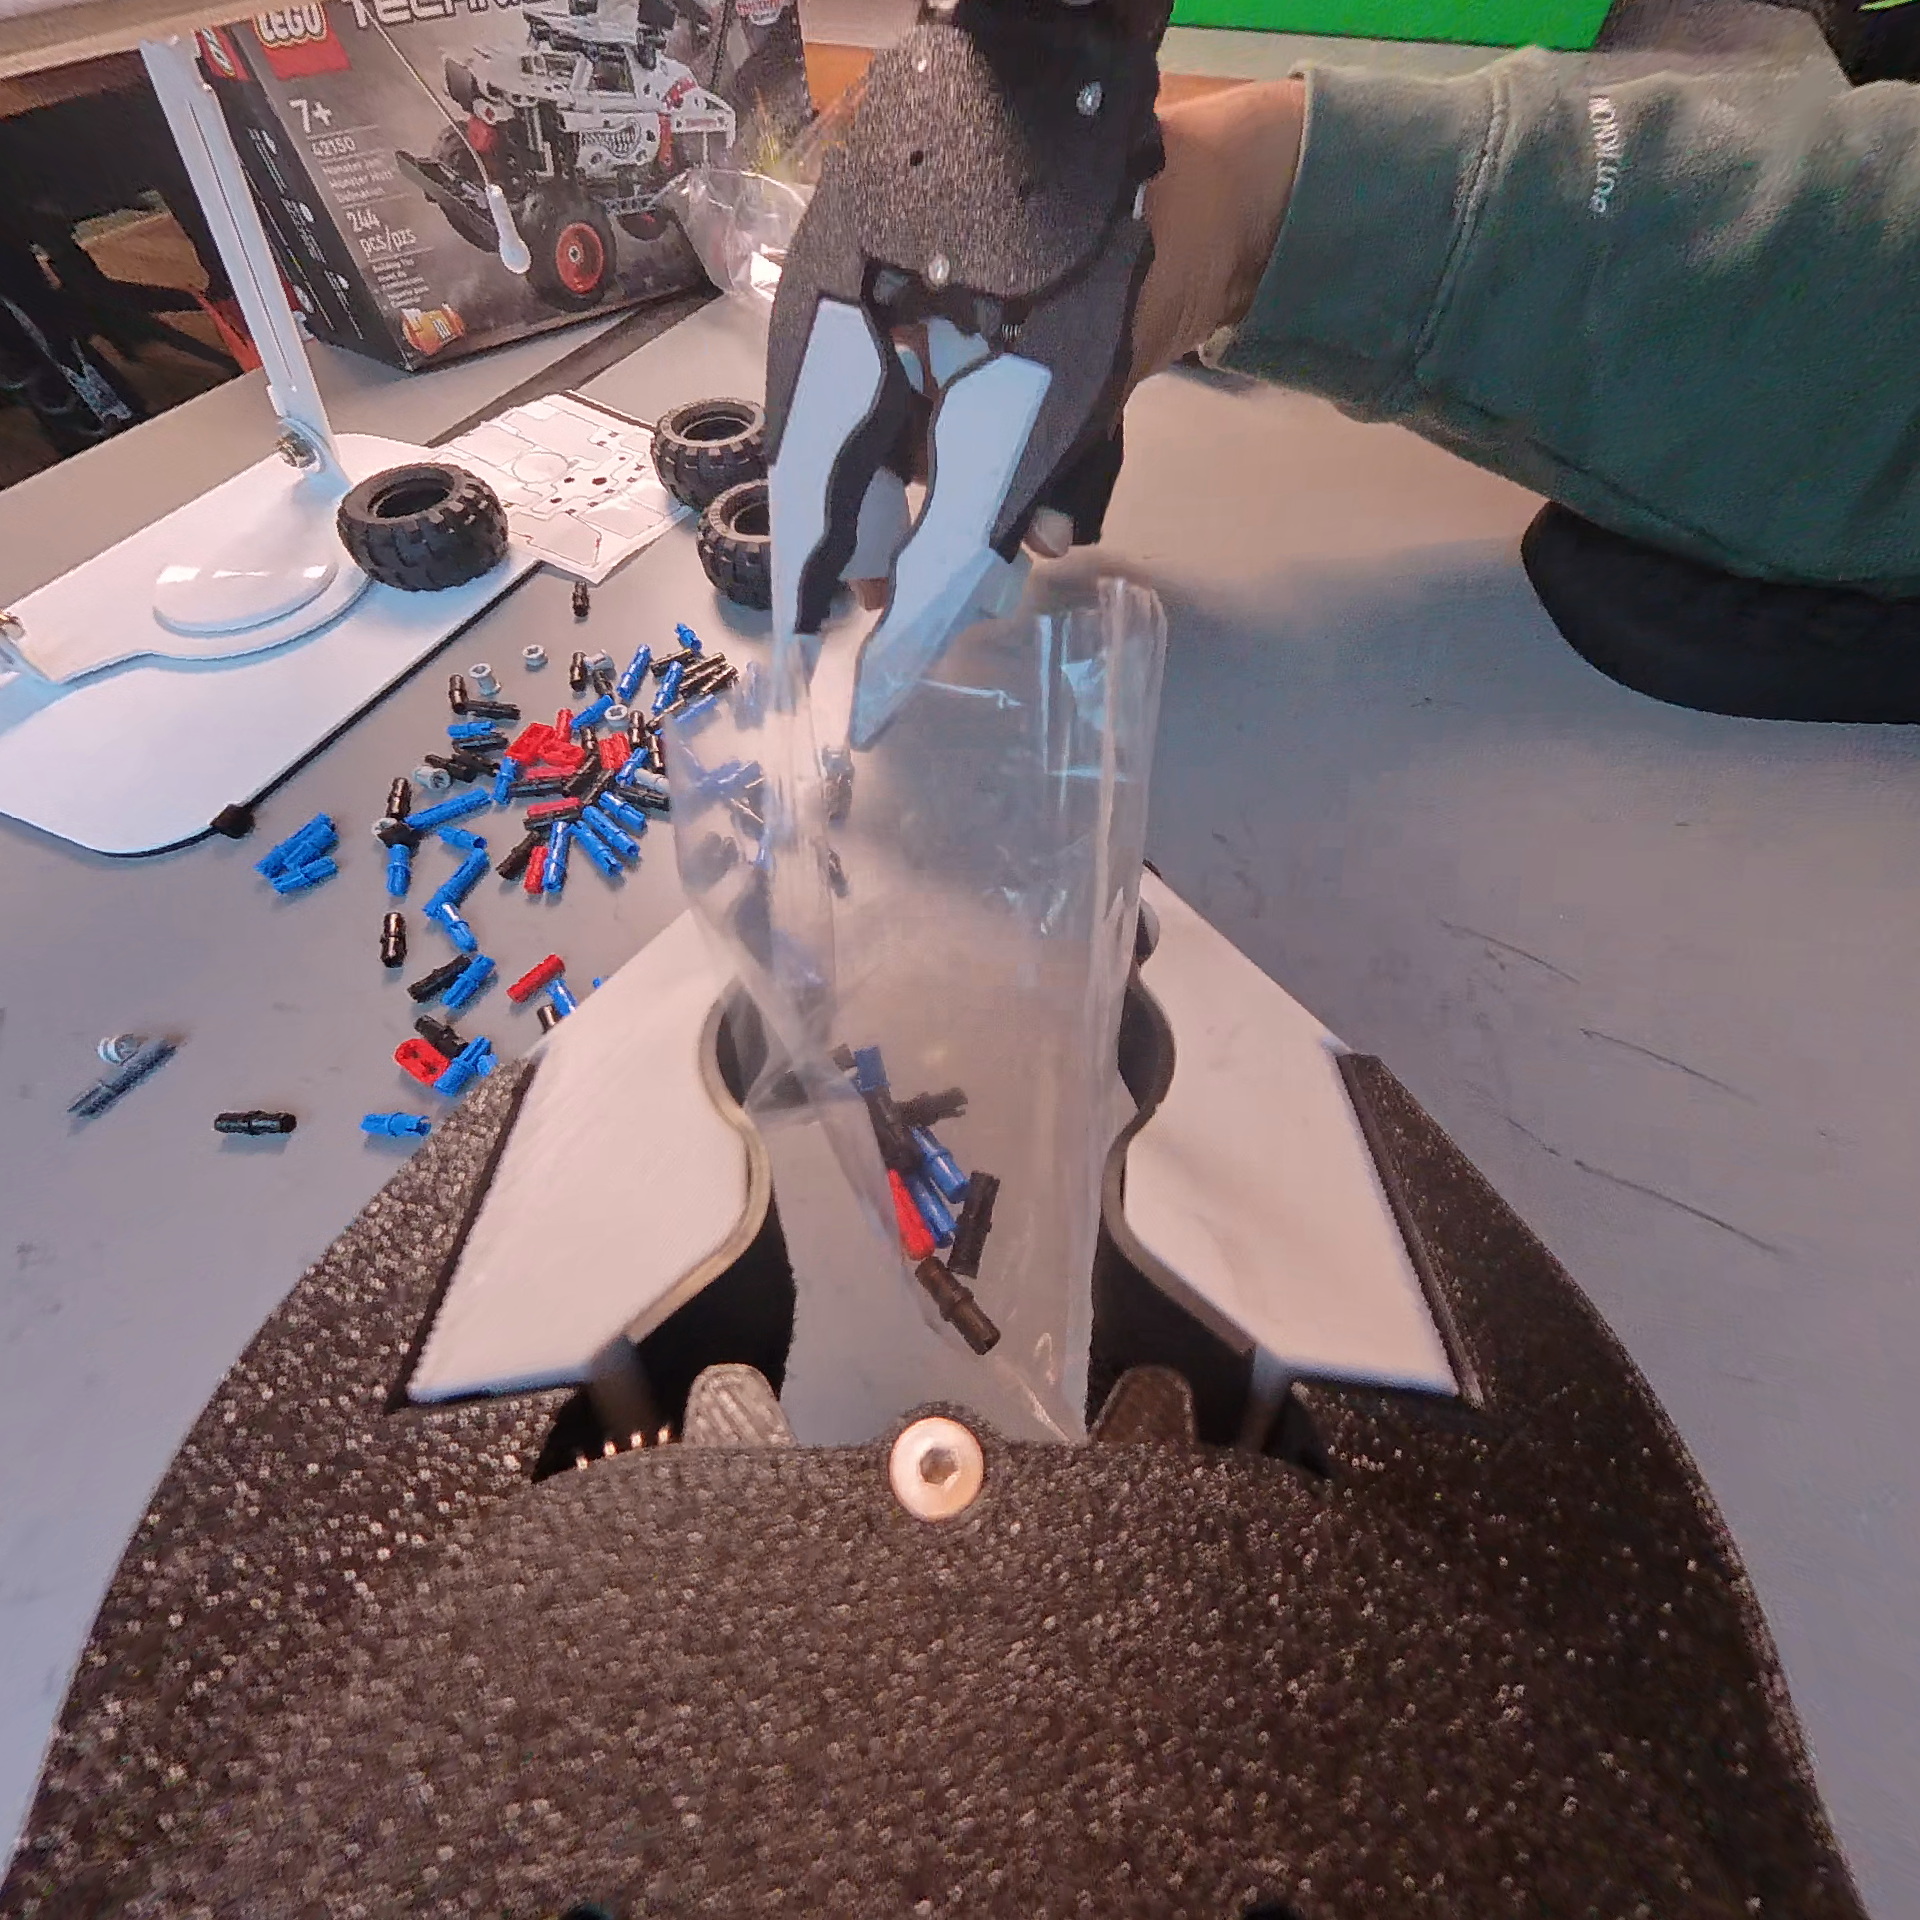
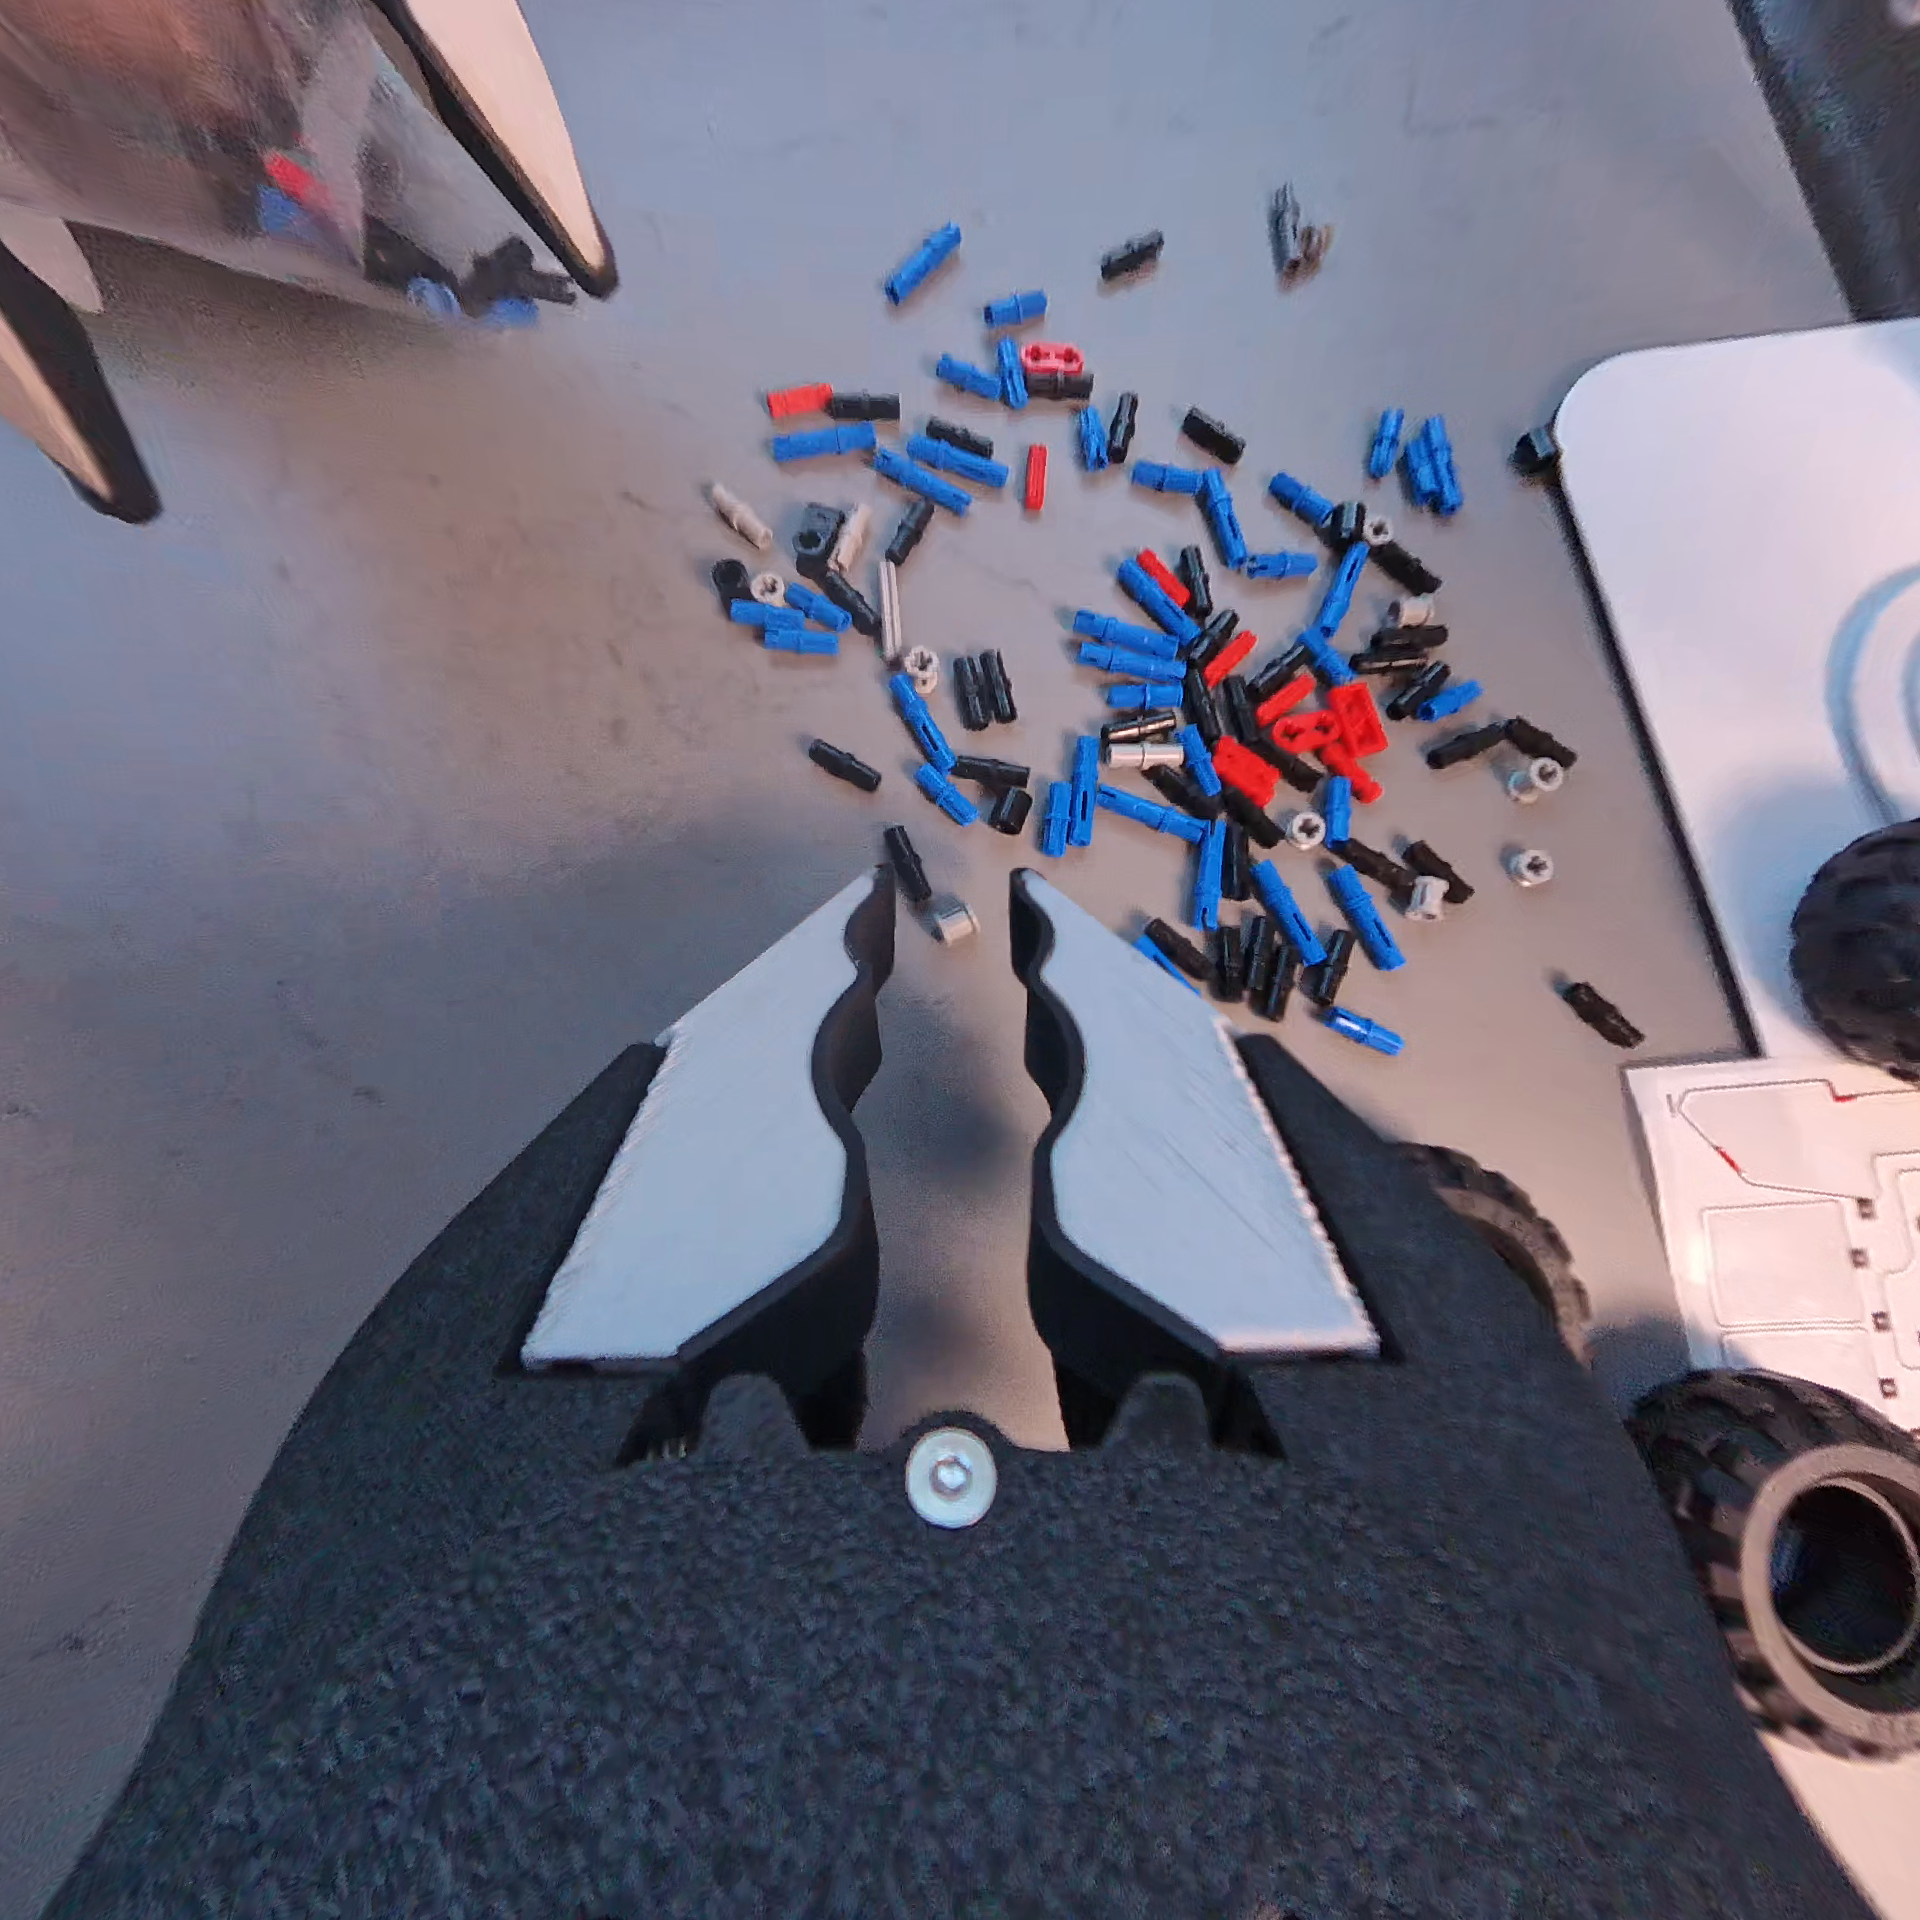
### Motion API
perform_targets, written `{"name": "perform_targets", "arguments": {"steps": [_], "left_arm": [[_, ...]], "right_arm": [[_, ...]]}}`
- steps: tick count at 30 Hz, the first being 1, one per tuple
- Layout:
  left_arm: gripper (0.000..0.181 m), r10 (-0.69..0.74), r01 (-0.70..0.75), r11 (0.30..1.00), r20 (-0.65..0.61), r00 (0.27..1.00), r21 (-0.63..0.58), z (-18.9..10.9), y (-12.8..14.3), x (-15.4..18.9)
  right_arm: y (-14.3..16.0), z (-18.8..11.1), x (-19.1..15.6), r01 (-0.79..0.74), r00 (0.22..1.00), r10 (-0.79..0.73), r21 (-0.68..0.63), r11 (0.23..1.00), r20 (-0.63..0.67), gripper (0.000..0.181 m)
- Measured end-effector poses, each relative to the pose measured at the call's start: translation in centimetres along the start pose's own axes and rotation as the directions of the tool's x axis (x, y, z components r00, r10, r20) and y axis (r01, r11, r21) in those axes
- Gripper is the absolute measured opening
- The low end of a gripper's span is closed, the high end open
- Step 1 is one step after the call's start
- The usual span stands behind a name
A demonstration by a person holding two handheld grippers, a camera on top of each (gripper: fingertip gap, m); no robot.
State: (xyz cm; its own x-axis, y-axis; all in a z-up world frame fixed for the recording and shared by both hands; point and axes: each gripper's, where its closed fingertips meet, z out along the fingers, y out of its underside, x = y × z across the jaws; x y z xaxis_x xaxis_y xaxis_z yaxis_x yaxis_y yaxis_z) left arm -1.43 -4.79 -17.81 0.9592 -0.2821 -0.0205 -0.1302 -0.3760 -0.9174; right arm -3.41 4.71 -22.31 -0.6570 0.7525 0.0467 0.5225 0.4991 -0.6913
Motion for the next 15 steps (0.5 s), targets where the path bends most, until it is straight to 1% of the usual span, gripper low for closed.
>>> {"name": "perform_targets", "arguments": {"steps": [3, 6, 7, 8, 10, 12, 13, 14, 15], "left_arm": [[0.066, 0.000, 0.000, 1.000, -0.001, 1.000, -0.004, 0.1, 0.1, 0.1], [0.066, -0.003, 0.003, 1.000, -0.002, 1.000, -0.004, 0.0, 0.1, 0.0], [0.066, -0.004, 0.004, 1.000, -0.002, 1.000, -0.006, 0.1, 0.1, 0.0], [0.066, -0.006, 0.006, 1.000, -0.002, 1.000, -0.011, 0.1, 0.2, 0.0], [0.066, -0.011, 0.011, 1.000, -0.002, 1.000, -0.029, 0.3, 0.6, -0.1], [0.067, -0.013, 0.013, 0.999, -0.002, 1.000, -0.044, 0.6, 0.8, -0.1], [0.067, -0.011, 0.011, 0.999, -0.001, 1.000, -0.049, 0.7, 0.8, -0.1], [0.067, -0.006, 0.007, 0.999, 0.001, 1.000, -0.049, 0.9, 0.8, 0.0], [0.067, -0.005, 0.005, 0.999, 0.001, 1.000, -0.047, 1.0, 0.6, 0.0]], "right_arm": [[1.1, 0.7, 0.2, 0.007, 1.000, -0.007, -0.058, 0.998, -0.004, 0.008], [1.0, 0.6, -0.1, 0.010, 1.000, -0.009, -0.072, 0.997, 0.010, 0.007], [0.2, 0.3, -0.2, 0.015, 1.000, -0.014, -0.035, 0.999, 0.012, 0.007], [-1.2, -0.2, -0.6, 0.012, 1.000, -0.013, 0.028, 1.000, 0.023, 0.007], [-5.4, -1.9, -2.3, 0.022, 0.997, -0.036, 0.196, 0.980, 0.066, 0.007], [-10.3, -4.2, -5.1, 0.027, 0.986, -0.087, 0.375, 0.927, 0.144, 0.007], [-12.1, -5.0, -6.4, 0.031, 0.979, -0.114, 0.429, 0.903, 0.171, 0.007], [-13.3, -5.3, -7.3, 0.045, 0.974, -0.139, 0.444, 0.895, 0.180, 0.008], [-13.9, -5.2, -7.7, 0.067, 0.973, -0.155, 0.436, 0.898, 0.170, 0.016]]}}
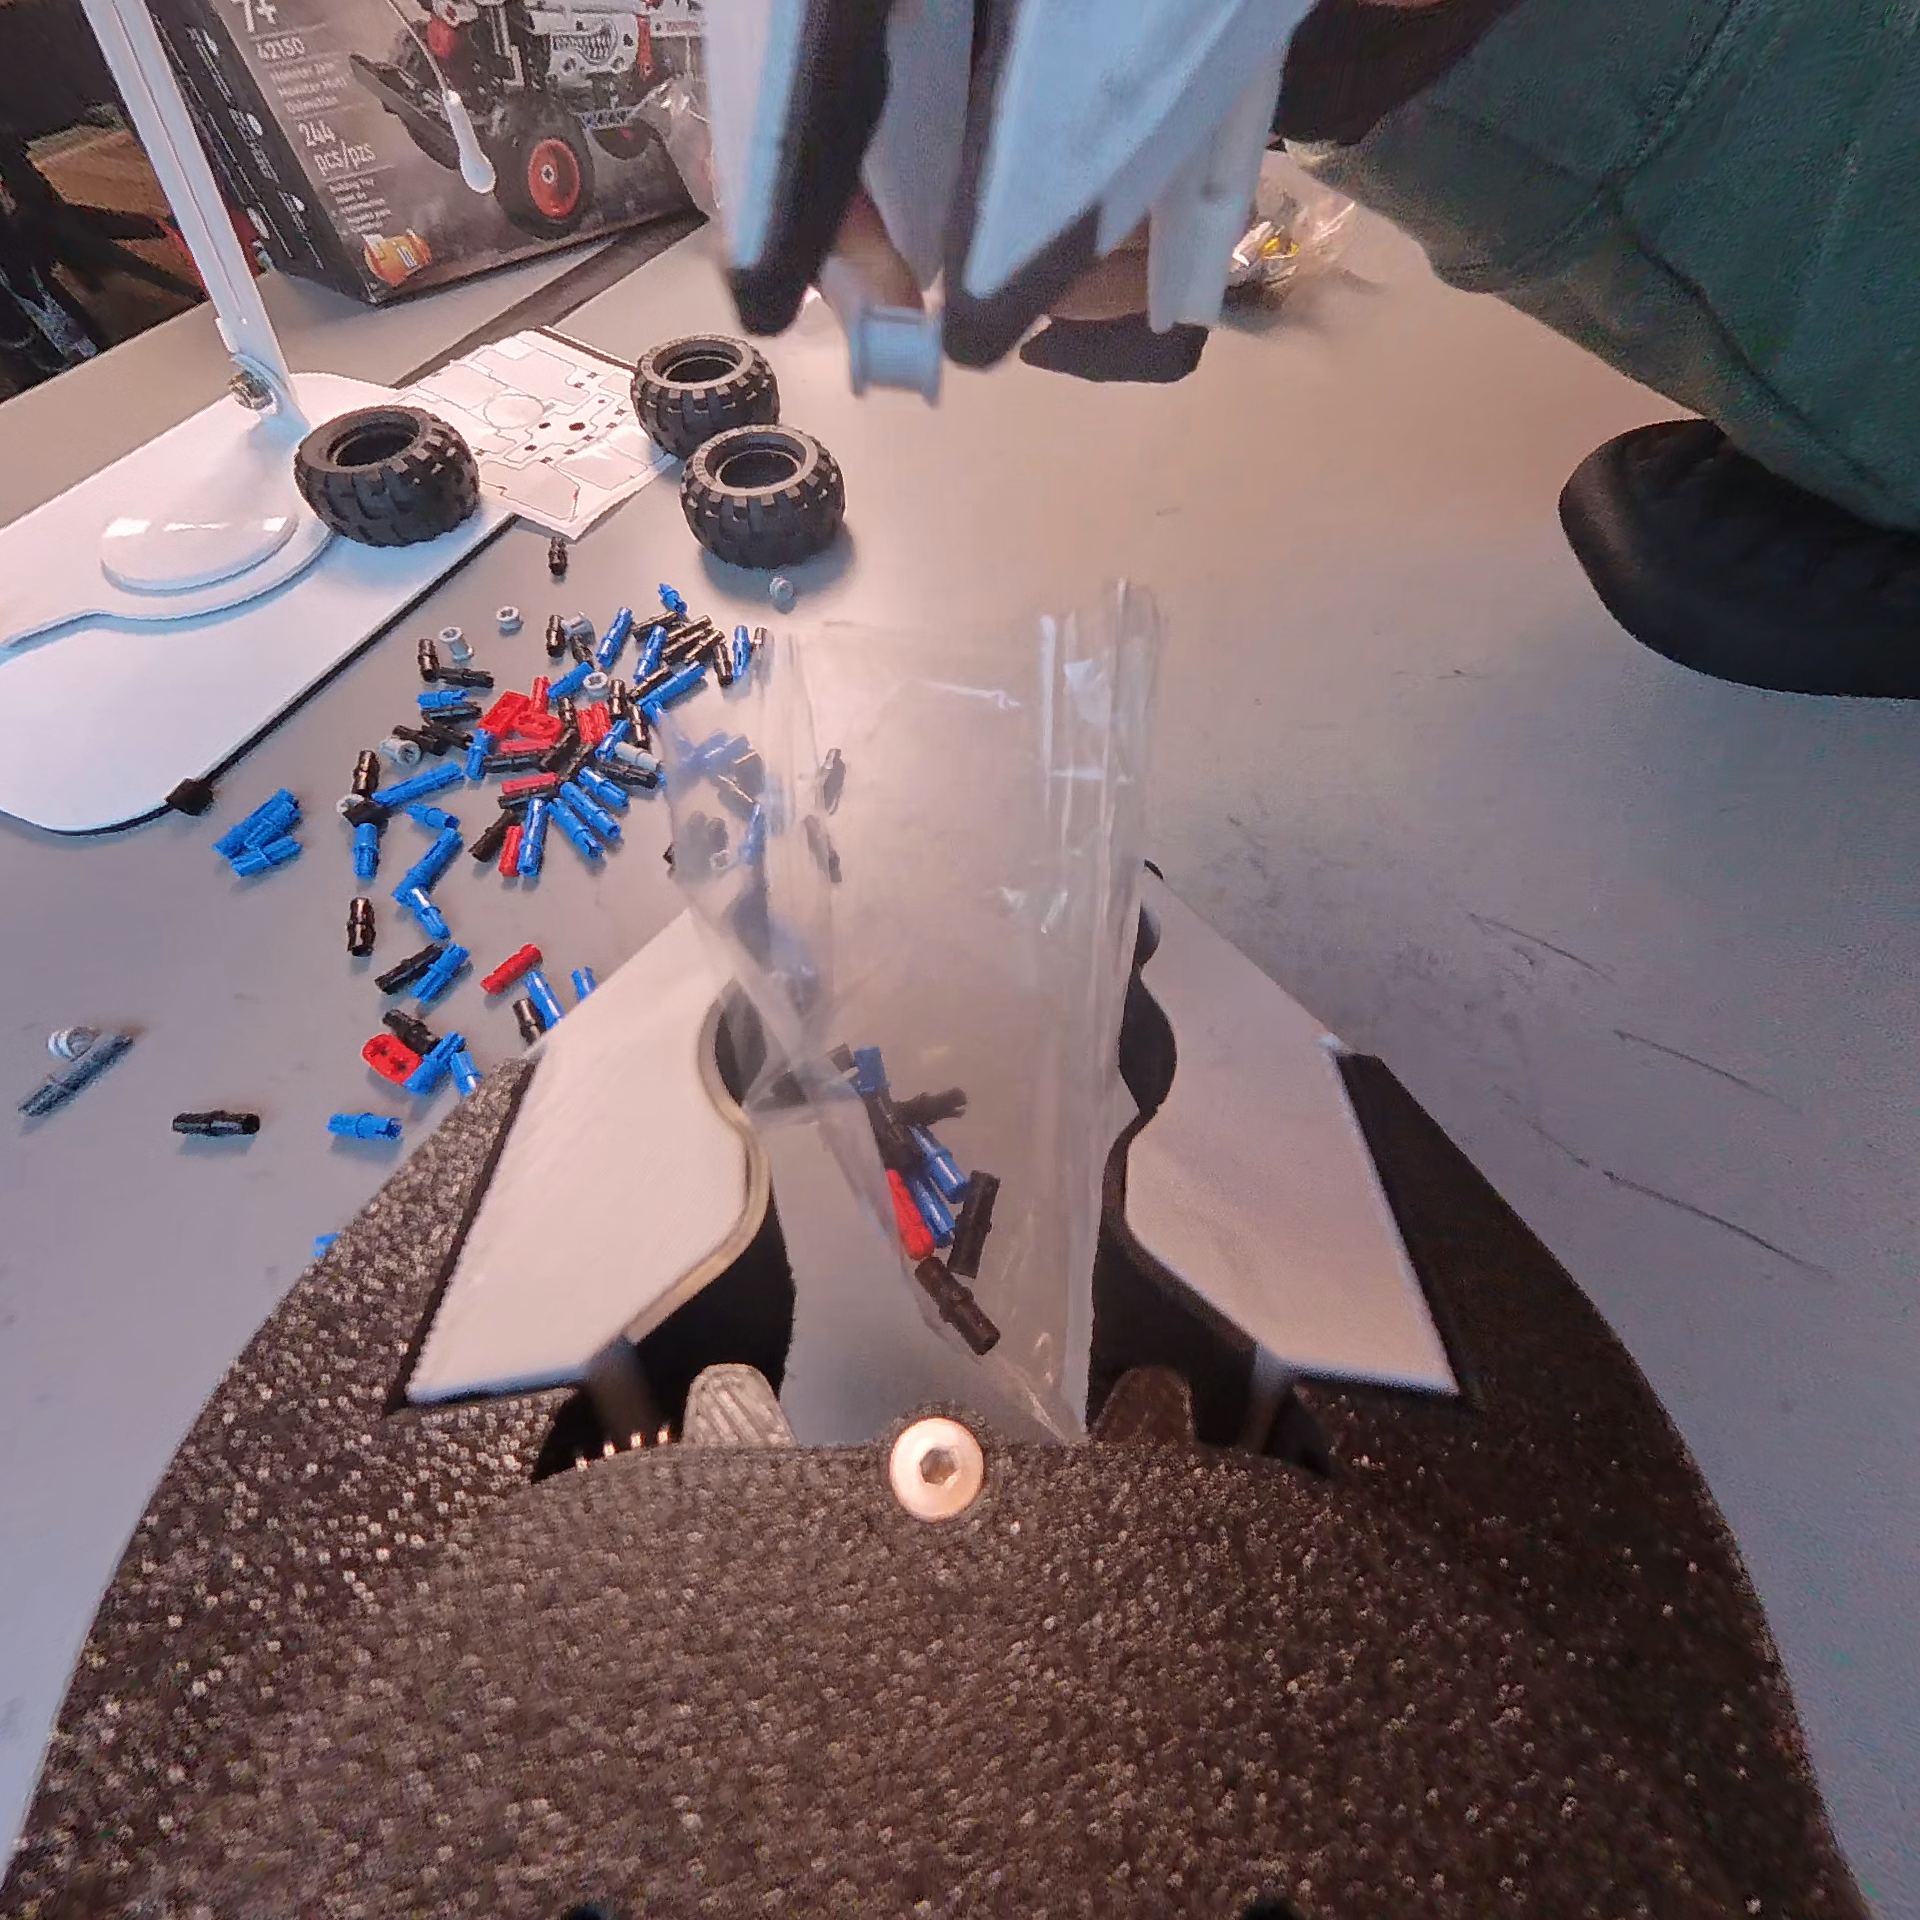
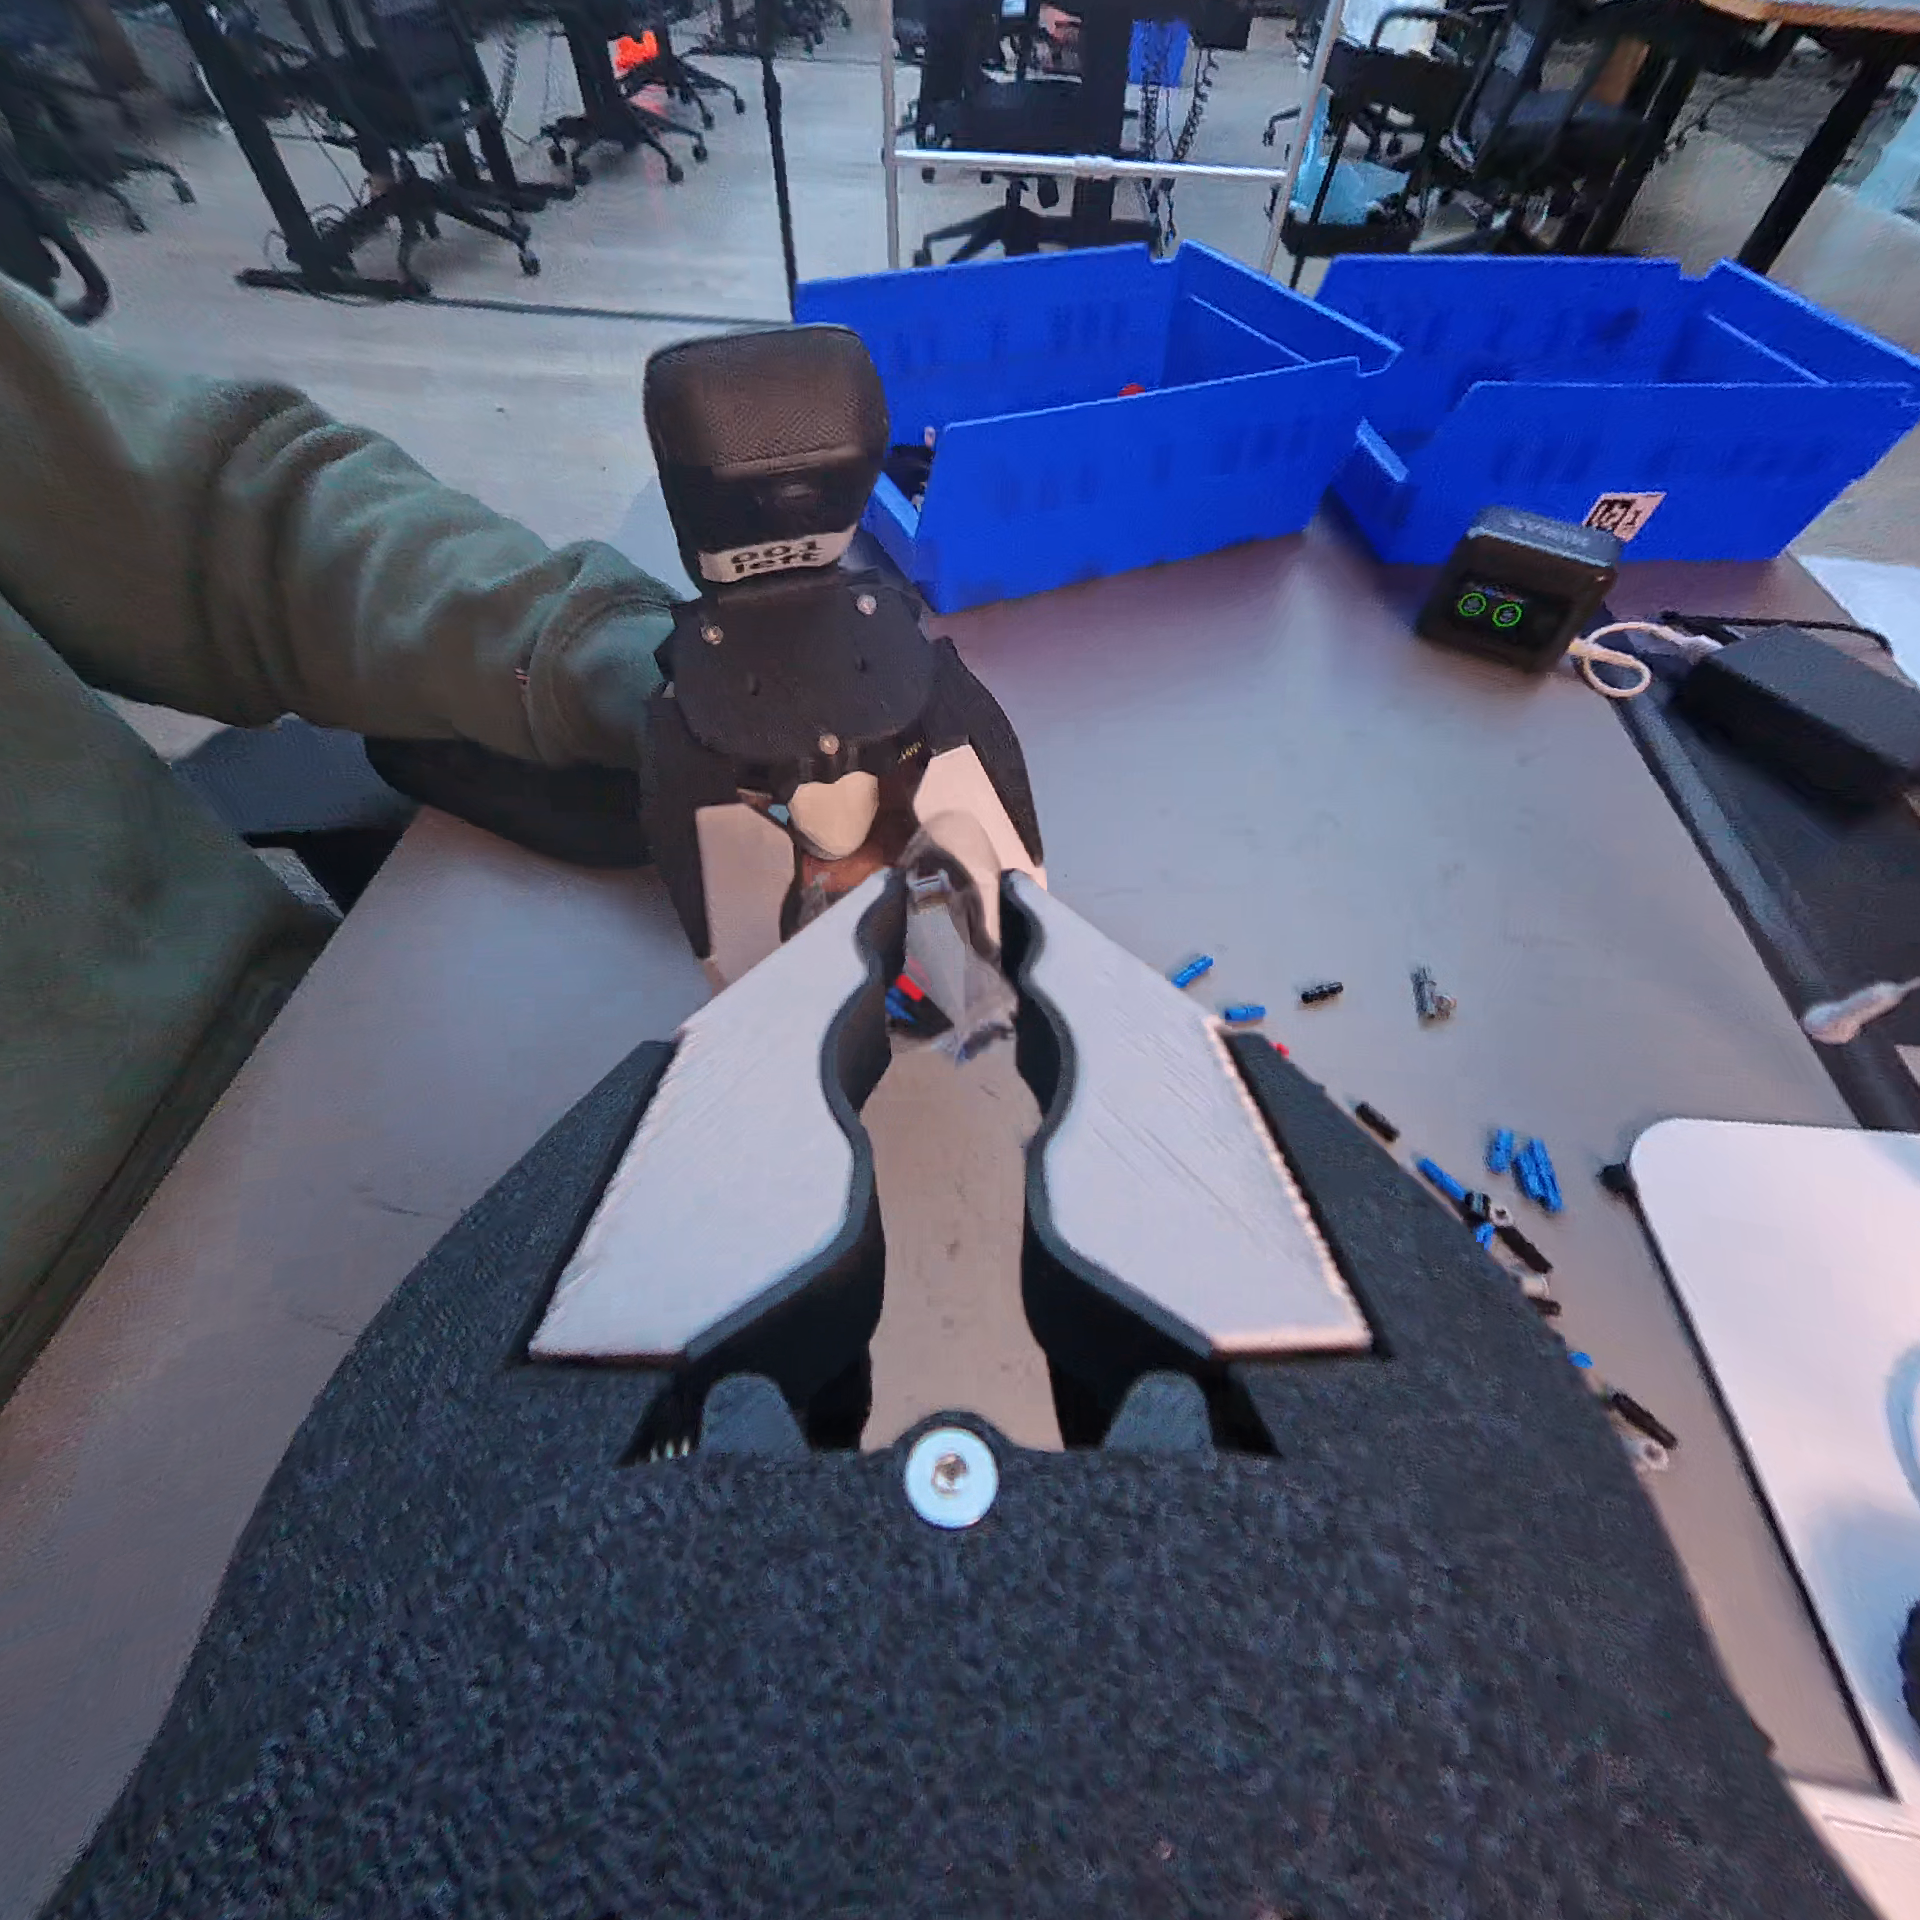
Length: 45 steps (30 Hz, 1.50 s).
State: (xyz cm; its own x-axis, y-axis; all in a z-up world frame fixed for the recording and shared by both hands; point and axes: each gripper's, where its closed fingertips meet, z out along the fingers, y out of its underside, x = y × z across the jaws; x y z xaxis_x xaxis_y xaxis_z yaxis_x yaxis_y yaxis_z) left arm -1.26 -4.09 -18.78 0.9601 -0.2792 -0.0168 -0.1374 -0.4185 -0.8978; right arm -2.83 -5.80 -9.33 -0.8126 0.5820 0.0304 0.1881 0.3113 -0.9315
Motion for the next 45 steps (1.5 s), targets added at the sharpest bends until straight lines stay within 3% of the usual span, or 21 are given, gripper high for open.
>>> {"name": "perform_targets", "arguments": {"steps": [3, 6, 8, 12, 14, 17, 20, 23, 26, 31, 35, 40, 45], "left_arm": [[0.067, 0.007, -0.007, 1.000, 0.006, 1.000, 0.016, 0.2, -0.8, -0.1], [0.067, 0.006, -0.007, 1.000, 0.020, 1.000, 0.024, 0.0, -1.0, -0.4], [0.066, 0.004, -0.005, 1.000, 0.027, 1.000, 0.024, -0.1, -0.9, -0.6], [0.066, -0.001, 0.000, 1.000, 0.036, 0.999, 0.031, -0.3, -1.1, -0.9], [0.066, 0.002, -0.003, 1.000, 0.042, 0.999, 0.030, -0.4, -1.0, -1.0], [0.066, -0.001, 0.000, 1.000, 0.047, 0.999, 0.023, -0.5, -0.8, -1.2], [0.066, -0.012, 0.011, 1.000, 0.053, 0.999, 0.006, -0.4, -0.4, -1.4], [0.067, -0.031, 0.034, 0.998, 0.076, 0.997, -0.044, -0.1, 0.5, -1.9], [0.067, -0.037, 0.041, 0.997, 0.071, 0.997, -0.063, 0.3, 0.8, -1.8], [0.067, -0.026, 0.030, 0.998, 0.073, 0.997, -0.049, 0.2, 0.5, -1.7], [0.067, -0.044, 0.051, 0.996, 0.105, 0.993, -0.068, -0.2, 0.9, -2.5], [0.066, -0.051, 0.059, 0.996, 0.120, 0.992, -0.065, -0.4, 0.8, -2.9], [0.066, -0.057, 0.065, 0.996, 0.122, 0.991, -0.068, -0.6, 1.1, -3.0]], "right_arm": [[-0.3, 0.2, 1.0, 0.030, 0.997, -0.032, -0.024, 0.999, -0.066, 0.022], [1.3, -1.5, 3.0, -0.066, 0.992, 0.064, -0.011, 0.998, -0.110, 0.020], [4.4, -2.1, 4.0, -0.123, 0.986, 0.114, -0.074, 0.990, -0.120, 0.019], [12.9, -1.9, 5.1, -0.172, 0.978, 0.121, -0.337, 0.926, -0.167, 0.017], [15.2, -1.5, 5.1, -0.197, 0.975, 0.138, -0.390, 0.900, -0.176, 0.018], [16.5, -1.6, 5.2, -0.194, 0.975, 0.120, -0.444, 0.875, -0.189, 0.004], [15.3, -1.5, 5.1, -0.169, 0.978, 0.101, -0.420, 0.891, -0.181, 0.004], [8.8, -1.0, 3.8, -0.127, 0.988, 0.104, -0.210, 0.970, -0.117, 0.003], [2.7, -0.2, 1.4, -0.076, 0.997, 0.076, -0.050, 0.996, -0.019, 0.004], [1.2, 1.4, 1.3, -0.059, 0.997, 0.057, -0.054, 0.997, -0.048, 0.026], [3.9, -0.3, 4.0, -0.118, 0.983, 0.104, -0.088, 0.989, -0.152, 0.018], [12.8, 0.2, 4.2, -0.092, 0.989, 0.040, -0.395, 0.914, -0.139, 0.016], [15.6, 0.8, 4.5, -0.075, 0.991, 0.012, -0.488, 0.869, -0.131, 0.004]]}}
